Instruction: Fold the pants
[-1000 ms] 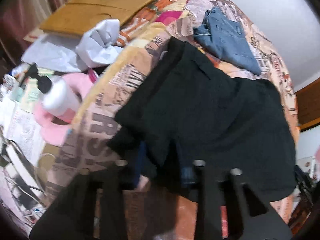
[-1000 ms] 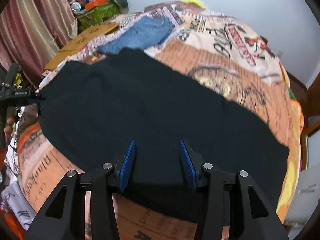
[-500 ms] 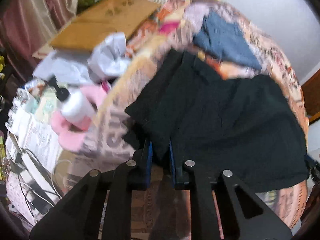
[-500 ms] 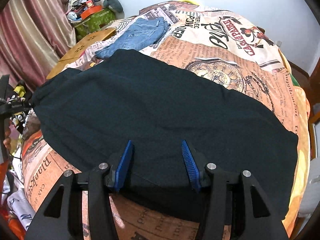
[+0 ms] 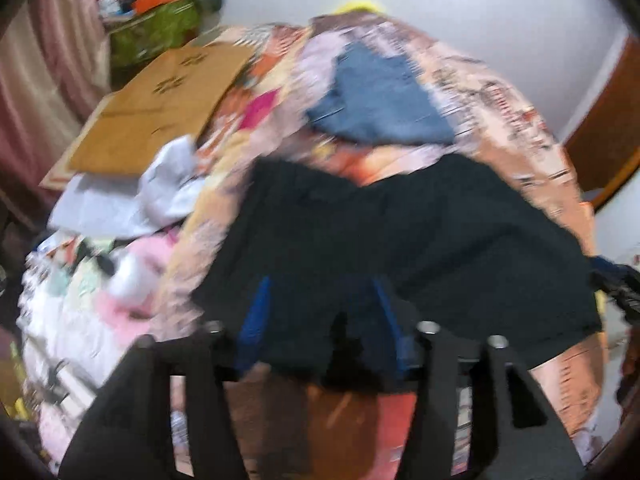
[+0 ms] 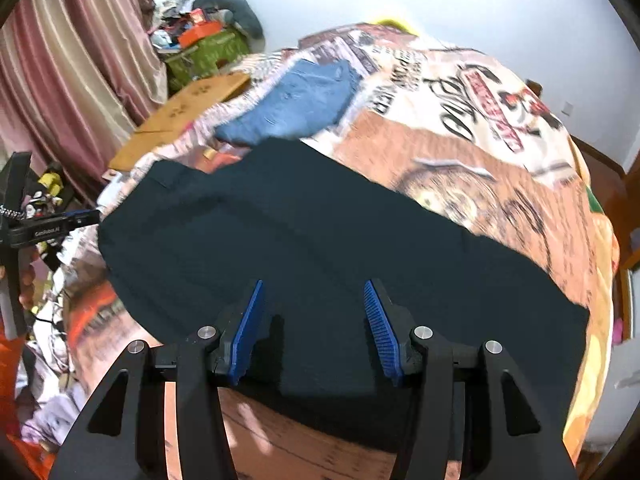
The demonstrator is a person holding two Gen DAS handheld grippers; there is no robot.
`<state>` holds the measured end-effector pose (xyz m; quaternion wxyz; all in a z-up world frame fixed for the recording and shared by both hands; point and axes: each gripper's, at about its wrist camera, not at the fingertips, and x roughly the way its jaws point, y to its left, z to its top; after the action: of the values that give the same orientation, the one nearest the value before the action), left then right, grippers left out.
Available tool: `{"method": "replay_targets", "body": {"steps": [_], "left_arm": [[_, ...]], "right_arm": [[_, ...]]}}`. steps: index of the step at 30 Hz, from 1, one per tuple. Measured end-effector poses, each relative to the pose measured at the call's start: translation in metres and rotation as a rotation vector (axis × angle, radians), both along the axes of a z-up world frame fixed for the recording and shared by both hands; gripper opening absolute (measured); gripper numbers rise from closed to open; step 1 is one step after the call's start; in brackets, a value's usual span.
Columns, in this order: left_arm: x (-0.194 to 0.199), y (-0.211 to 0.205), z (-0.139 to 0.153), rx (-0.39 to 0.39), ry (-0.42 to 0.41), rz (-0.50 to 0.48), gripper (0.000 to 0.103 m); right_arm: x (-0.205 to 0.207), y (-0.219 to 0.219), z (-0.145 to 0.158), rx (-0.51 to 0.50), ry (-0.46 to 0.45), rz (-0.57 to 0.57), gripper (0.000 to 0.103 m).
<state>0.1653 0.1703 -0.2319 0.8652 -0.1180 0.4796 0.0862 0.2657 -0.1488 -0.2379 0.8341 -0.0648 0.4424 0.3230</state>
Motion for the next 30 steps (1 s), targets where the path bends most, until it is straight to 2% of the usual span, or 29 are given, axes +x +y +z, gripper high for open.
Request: {"method": "replay_targets", "body": {"steps": [5, 10, 13, 18, 22, 26, 30], "left_arm": [[0.027, -0.039, -0.01, -0.008, 0.018, -0.117, 0.057], [0.029, -0.071, -0.049, -0.01, 0.133, -0.227, 0.057], [0.01, -0.076, -0.053, 0.016, 0.089, -0.208, 0.057], [-0.004, -0.075, -0.053, -0.011, 0.079, -0.174, 0.057], [-0.006, -0.083, -0.047, 0.046, 0.093, -0.2, 0.057], [-0.001, -0.091, -0.037, 0.111, 0.12, -0.236, 0.057], [0.011, -0.091, -0.023, 0.071, 0.101, -0.226, 0.058]], "right_arm": [[0.001, 0.032, -0.009, -0.006, 0.018, 0.053, 0.048], [-0.006, 0.045, -0.037, -0.035, 0.098, 0.069, 0.048], [-0.016, 0.038, -0.036, -0.019, 0.08, 0.069, 0.048], [-0.025, 0.024, -0.036, 0.029, 0.1, 0.051, 0.048], [-0.03, 0.015, -0.032, 0.058, 0.107, 0.033, 0.048], [-0.03, -0.009, -0.027, 0.094, 0.125, -0.037, 0.048], [-0.029, -0.048, -0.021, 0.109, 0.106, -0.154, 0.048]]}}
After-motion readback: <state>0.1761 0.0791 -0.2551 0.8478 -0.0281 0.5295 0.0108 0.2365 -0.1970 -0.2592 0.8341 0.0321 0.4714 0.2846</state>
